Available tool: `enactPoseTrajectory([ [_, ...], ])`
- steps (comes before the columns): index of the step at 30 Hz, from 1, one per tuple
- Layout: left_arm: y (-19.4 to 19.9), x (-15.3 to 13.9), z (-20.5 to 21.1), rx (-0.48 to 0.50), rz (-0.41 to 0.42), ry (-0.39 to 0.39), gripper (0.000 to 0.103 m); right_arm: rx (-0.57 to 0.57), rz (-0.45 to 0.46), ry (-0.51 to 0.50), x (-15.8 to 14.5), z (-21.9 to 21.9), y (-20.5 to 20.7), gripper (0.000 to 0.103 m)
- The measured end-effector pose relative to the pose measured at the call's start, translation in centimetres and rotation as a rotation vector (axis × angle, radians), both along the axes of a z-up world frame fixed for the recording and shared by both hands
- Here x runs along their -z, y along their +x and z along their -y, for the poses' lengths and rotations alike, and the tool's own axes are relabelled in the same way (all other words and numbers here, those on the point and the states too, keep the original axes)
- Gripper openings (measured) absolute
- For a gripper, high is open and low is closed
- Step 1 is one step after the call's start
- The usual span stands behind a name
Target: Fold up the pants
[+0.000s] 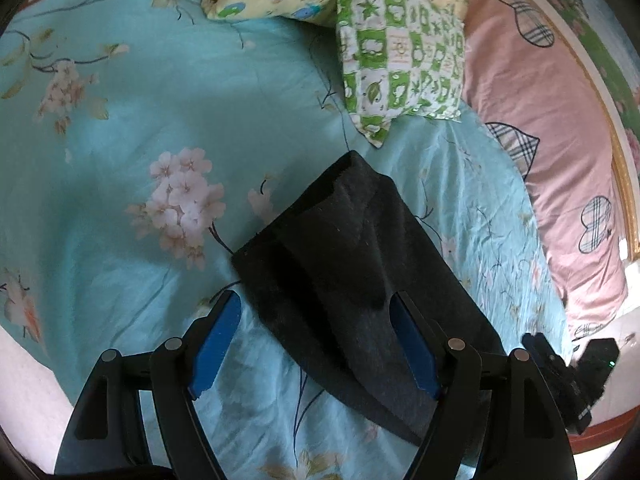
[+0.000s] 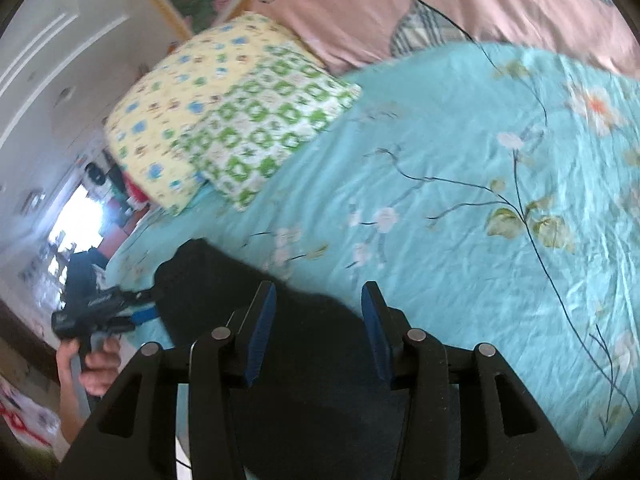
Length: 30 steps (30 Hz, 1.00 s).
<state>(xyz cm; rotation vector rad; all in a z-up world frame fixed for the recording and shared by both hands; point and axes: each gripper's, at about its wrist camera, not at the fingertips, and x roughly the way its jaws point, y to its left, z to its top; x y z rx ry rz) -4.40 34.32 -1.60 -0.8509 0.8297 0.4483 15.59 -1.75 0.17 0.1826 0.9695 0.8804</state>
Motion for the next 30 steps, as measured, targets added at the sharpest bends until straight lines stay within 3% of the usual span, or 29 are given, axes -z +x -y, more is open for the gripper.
enactPoseTrajectory([
  [6,0.8,1.4,-0.7,-0.016,-0.018,-0.036,0.077,-0.046,-0.017,-0.131,2.4,-2.5,2.3,0.046],
  [12,1.6,1.8,0.1,0.034,-0.04,0.034,0.057,-0.175,0.039,-0.258,4.0,-5.0,1.0,0.046],
  [17,1.9,1.9,0.1,0.043,-0.033,0.054,0.052,-0.244,0.022,-0.263,3.9,-5.3,0.3,0.046],
  [22,1.6,1.9,0.2,0.064,-0.01,0.069,0.046,-0.388,0.064,-0.271,3.3,-6.5,-1.5,0.046],
  [25,1.8,2.0,0.7,0.073,-0.002,0.092,0.035,-0.436,0.097,-0.329,4.0,-7.9,-1.8,0.046],
  [27,2.0,2.0,1.1,0.095,0.013,0.097,0.02,-0.439,0.081,-0.291,4.1,-8.4,-1.4,0.046],
  [28,2.0,1.9,1.3,0.106,0.021,0.099,0.019,-0.444,0.068,-0.276,4.3,-8.7,-1.2,0.046],
  [29,1.9,1.6,1.6,0.108,0.026,0.116,0.018,-0.447,0.049,-0.257,4.5,-8.9,-0.9,0.04],
  [30,1.6,1.2,1.8,0.111,0.039,0.13,0.017,-0.446,0.022,-0.231,4.6,-8.9,-0.6,0.028],
])
